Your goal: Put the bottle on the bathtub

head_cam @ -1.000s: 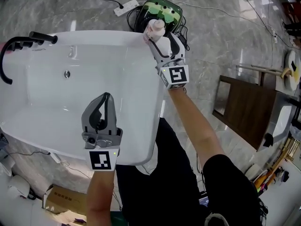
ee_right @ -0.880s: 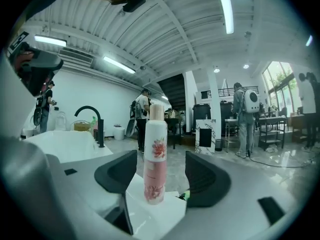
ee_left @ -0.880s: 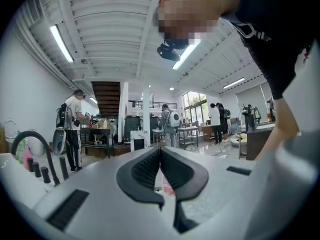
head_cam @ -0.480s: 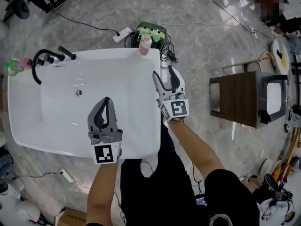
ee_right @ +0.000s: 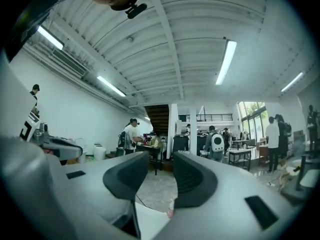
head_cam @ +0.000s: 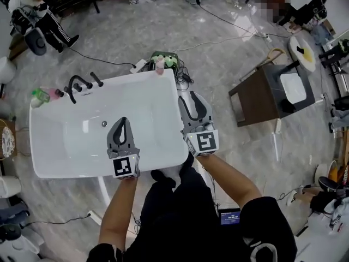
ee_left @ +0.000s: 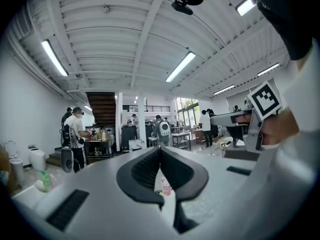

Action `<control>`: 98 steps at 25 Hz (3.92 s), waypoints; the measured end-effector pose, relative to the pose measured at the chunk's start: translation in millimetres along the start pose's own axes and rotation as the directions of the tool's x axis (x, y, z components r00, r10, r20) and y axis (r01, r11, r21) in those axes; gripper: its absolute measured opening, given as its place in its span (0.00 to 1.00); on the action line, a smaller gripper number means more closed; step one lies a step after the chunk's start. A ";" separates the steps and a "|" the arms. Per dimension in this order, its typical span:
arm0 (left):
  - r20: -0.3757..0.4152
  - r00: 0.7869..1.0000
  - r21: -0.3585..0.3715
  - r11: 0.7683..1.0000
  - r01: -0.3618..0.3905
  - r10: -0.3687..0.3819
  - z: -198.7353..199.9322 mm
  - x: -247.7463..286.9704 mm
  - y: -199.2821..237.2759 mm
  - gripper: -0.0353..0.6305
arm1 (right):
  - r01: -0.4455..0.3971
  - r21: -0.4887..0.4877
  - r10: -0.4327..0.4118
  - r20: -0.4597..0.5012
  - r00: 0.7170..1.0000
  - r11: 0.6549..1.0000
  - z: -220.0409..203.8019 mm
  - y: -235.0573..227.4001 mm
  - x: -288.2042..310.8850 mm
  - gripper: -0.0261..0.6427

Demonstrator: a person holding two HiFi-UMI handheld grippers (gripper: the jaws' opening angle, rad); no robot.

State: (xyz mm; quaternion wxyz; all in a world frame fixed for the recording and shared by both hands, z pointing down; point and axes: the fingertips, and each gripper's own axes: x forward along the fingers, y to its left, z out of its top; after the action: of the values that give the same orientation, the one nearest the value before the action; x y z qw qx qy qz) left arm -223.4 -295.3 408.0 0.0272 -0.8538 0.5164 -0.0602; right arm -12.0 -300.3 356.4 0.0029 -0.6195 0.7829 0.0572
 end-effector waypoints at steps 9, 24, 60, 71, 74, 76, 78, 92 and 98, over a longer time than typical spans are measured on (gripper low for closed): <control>0.062 0.998 0.063 0.998 -0.026 0.022 56.0 -27.9 -22.4 0.07 | 0.021 0.040 -0.019 -0.059 0.998 0.999 27.2 -5.8 -67.6 0.21; 0.090 0.989 -0.010 0.993 -0.118 0.118 83.3 -21.7 -45.1 0.07 | 0.034 0.075 -0.029 -0.065 0.997 0.997 25.2 -39.5 -66.5 0.05; 0.137 0.983 0.006 0.992 -0.128 0.126 110.8 -48.0 -93.4 0.07 | -0.022 0.088 0.023 -0.008 1.000 0.996 50.0 -60.9 -111.0 0.05; 0.136 0.984 0.011 0.993 -0.118 0.115 110.6 -55.6 -92.1 0.07 | -0.038 0.066 0.038 -0.009 0.999 0.997 53.5 -52.7 -114.7 0.05; 0.141 0.983 0.013 0.993 -0.117 0.114 111.1 -56.5 -88.7 0.07 | -0.038 0.062 0.038 -0.005 0.999 0.997 55.2 -50.2 -112.7 0.05; 0.139 0.984 0.011 0.993 -0.118 0.115 110.6 -56.9 -85.6 0.07 | -0.038 0.059 0.039 -0.007 0.999 0.998 55.3 -47.7 -110.8 0.05; 0.137 0.984 0.009 0.993 -0.117 0.115 110.1 -57.7 -84.3 0.07 | -0.037 0.057 0.038 -0.012 0.999 0.998 55.6 -45.9 -110.6 0.05; 0.135 0.985 0.006 0.994 -0.111 0.110 108.4 -57.7 -82.8 0.07 | -0.034 0.047 0.035 -0.015 0.999 0.998 55.2 -42.6 -110.3 0.05; 0.135 0.985 0.001 0.994 -0.106 0.105 108.7 -54.9 -79.1 0.07 | -0.032 0.044 0.033 -0.018 0.999 0.999 56.3 -40.5 -106.5 0.05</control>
State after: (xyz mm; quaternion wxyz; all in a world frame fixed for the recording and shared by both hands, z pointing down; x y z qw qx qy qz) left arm -164.9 -211.6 304.7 0.0686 -0.8273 0.5576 -0.0032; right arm 48.2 -200.9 305.0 0.0081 -0.6070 0.7939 0.0346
